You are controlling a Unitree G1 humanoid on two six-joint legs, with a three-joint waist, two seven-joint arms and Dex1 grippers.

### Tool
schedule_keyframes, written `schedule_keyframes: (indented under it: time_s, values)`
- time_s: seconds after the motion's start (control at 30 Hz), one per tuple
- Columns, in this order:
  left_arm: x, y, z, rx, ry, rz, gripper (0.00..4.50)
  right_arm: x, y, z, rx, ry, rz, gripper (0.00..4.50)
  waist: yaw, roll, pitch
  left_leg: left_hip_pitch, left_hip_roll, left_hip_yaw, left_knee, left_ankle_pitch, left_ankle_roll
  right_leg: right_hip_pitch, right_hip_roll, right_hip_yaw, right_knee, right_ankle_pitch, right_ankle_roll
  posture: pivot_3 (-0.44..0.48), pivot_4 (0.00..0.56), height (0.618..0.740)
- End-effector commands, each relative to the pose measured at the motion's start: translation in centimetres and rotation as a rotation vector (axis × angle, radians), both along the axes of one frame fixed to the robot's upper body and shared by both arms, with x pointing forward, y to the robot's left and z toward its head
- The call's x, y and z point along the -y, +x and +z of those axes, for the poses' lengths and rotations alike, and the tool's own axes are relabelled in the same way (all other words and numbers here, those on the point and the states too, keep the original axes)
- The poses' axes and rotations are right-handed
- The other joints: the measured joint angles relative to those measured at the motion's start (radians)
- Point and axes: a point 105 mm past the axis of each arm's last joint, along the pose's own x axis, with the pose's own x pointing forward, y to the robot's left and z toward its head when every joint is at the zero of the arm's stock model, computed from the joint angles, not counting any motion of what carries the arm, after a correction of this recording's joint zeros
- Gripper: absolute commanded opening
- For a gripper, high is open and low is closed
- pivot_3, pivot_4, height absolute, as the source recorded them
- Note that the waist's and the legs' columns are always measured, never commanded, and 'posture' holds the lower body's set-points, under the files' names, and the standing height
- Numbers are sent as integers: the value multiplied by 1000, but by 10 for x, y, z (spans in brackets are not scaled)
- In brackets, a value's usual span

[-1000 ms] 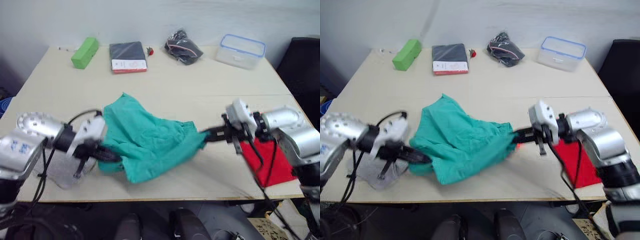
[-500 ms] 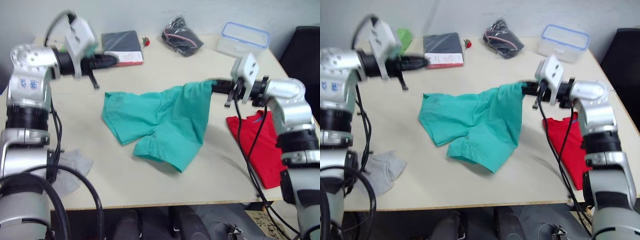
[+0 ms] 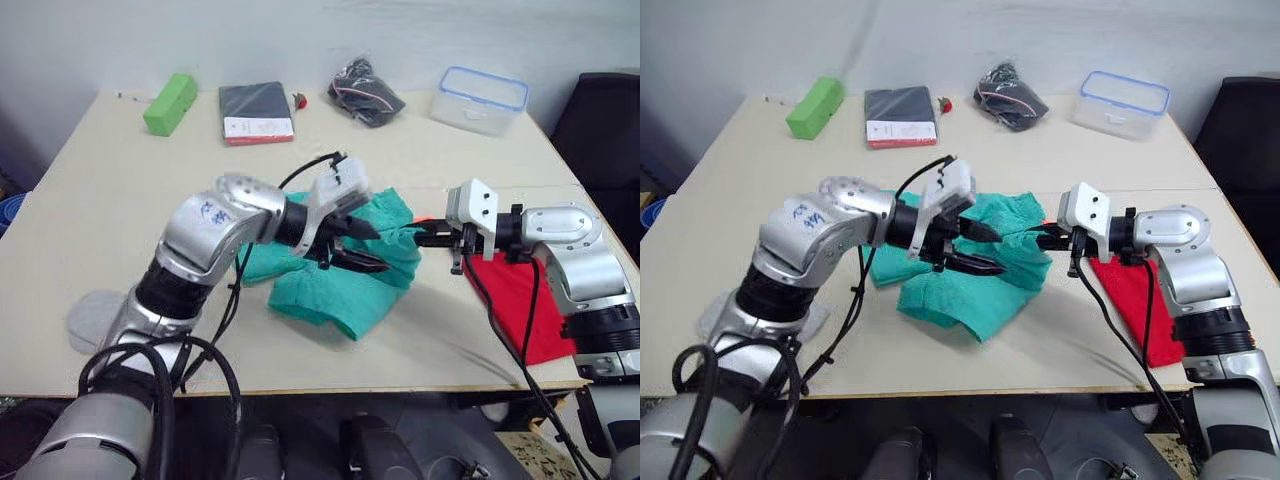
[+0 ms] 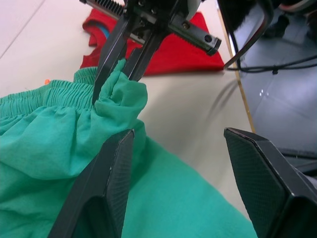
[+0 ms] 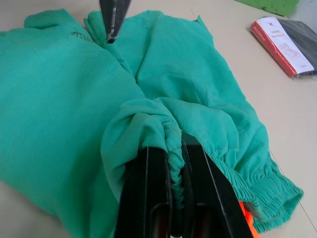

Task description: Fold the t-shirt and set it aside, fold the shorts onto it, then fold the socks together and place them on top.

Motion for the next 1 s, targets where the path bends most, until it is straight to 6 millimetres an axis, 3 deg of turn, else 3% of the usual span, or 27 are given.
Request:
schedule_keyframes:
  time_s: [0.03,0.23,0.33,0.5,0.7,0.87,1.0]
  values:
    - [3,-23,-29,-85,118,-73,3042,1,-4,6,25,0,2,0,0,0,0,0,0,-1,-2,1,-3,-2,1,2,0,0,0,0,150,740]
    - [-5,-27,-87,-65,342,-24,3042,2,-6,2,15,-5,-1,0,6,0,0,-3,-1,-2,-3,2,-4,-6,0,3,0,0,-1,0,150,740]
    - [-9,-22,-101,-48,382,11,3042,0,-10,-1,5,-9,8,0,9,0,0,-2,-1,-2,-1,1,-3,-4,0,4,0,0,-1,0,150,740]
    - [-4,-27,-109,-112,358,15,3042,-2,-14,-4,-2,-10,14,0,14,0,0,-2,-1,-2,-1,1,-1,-3,0,4,0,0,-1,0,150,740]
    - [22,-36,-88,-238,214,44,3042,-2,-18,-8,-11,-22,19,0,30,0,0,-3,-1,-2,0,0,0,-3,-1,3,-1,0,0,0,150,740]
    - [31,-34,-92,-234,233,81,3042,-2,-22,-9,-18,-25,18,0,29,0,0,-2,-2,-2,0,0,0,-3,0,4,-1,0,0,0,150,740]
    - [20,-32,-114,-162,367,89,3042,-1,-25,-9,-31,-19,14,0,30,0,0,-2,-2,-2,0,0,0,-3,0,4,-1,0,0,0,150,740]
